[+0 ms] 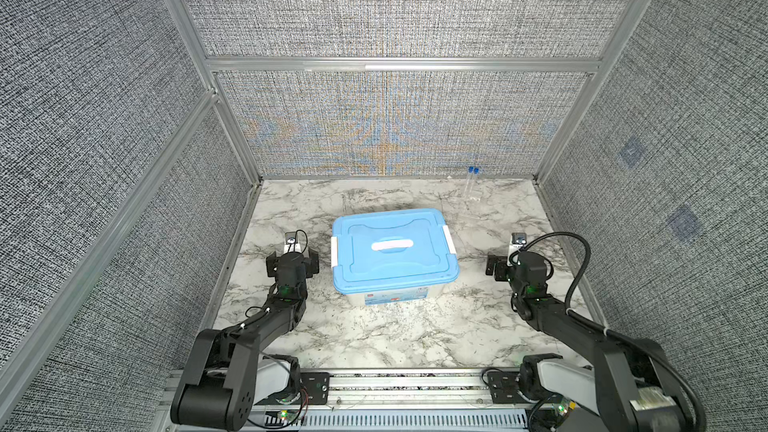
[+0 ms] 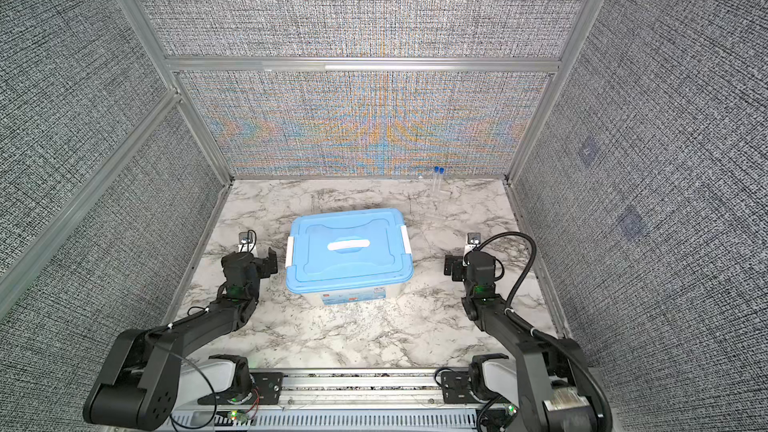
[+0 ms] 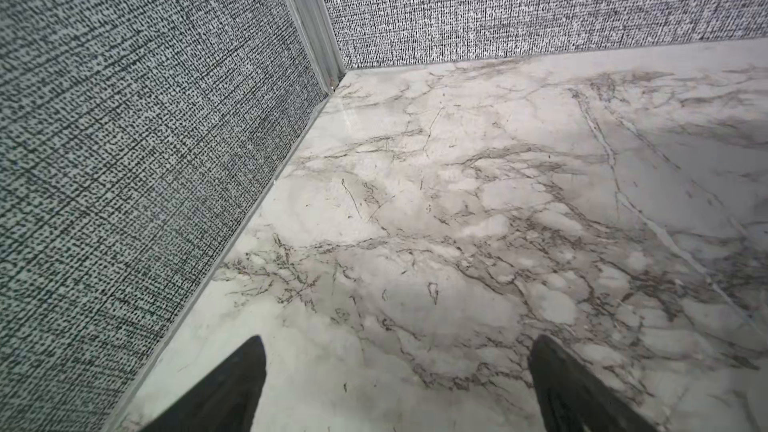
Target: Organize the chemistry lab equipment
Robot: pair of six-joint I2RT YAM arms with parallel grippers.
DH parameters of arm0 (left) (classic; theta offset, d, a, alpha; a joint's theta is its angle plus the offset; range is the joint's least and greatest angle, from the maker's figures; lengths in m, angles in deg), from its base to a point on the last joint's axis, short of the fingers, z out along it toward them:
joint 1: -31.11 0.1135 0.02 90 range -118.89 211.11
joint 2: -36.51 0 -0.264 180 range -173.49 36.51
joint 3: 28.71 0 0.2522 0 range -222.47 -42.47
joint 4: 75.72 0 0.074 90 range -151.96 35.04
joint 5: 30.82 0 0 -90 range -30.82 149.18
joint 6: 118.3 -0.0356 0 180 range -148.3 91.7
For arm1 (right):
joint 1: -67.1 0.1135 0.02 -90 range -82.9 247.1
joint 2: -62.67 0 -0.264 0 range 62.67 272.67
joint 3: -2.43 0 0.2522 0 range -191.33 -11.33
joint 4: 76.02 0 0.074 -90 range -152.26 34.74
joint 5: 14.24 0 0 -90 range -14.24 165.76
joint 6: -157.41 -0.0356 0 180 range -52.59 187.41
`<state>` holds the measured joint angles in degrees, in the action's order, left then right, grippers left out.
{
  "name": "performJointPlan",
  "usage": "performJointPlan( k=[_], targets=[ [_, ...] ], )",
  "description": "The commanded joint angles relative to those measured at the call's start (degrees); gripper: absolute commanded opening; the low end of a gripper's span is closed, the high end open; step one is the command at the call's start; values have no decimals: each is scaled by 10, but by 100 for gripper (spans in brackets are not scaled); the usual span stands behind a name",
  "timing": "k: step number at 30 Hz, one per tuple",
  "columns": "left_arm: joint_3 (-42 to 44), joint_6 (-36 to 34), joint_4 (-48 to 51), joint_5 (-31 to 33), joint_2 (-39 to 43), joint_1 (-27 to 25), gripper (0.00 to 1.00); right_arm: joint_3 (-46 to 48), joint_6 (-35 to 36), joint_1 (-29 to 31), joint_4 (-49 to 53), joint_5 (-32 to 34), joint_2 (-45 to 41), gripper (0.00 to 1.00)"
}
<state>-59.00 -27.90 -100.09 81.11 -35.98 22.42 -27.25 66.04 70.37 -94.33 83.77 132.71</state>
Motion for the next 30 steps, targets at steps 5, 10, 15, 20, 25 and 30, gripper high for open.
performJointPlan(
  k=[5,10,15,20,25,30],
  targets=[
    [-3,-27,-212,-69,-119,25,99,-31,5,-40,-172,-112,106,99],
    [-32,22,-119,-133,-115,66,99,-43,7,-50,-226,-156,186,99],
    [-63,27,-83,-170,-139,82,99,-53,14,-36,-210,-132,189,99],
    [-50,12,-135,-179,-156,84,99,-56,15,-37,-197,-130,185,99],
    [-44,11,-146,-178,-155,84,99,-59,19,-35,-191,-134,184,99],
    [-36,10,-157,-177,-148,84,99,-65,27,-26,-181,-119,184,99]
  ],
)
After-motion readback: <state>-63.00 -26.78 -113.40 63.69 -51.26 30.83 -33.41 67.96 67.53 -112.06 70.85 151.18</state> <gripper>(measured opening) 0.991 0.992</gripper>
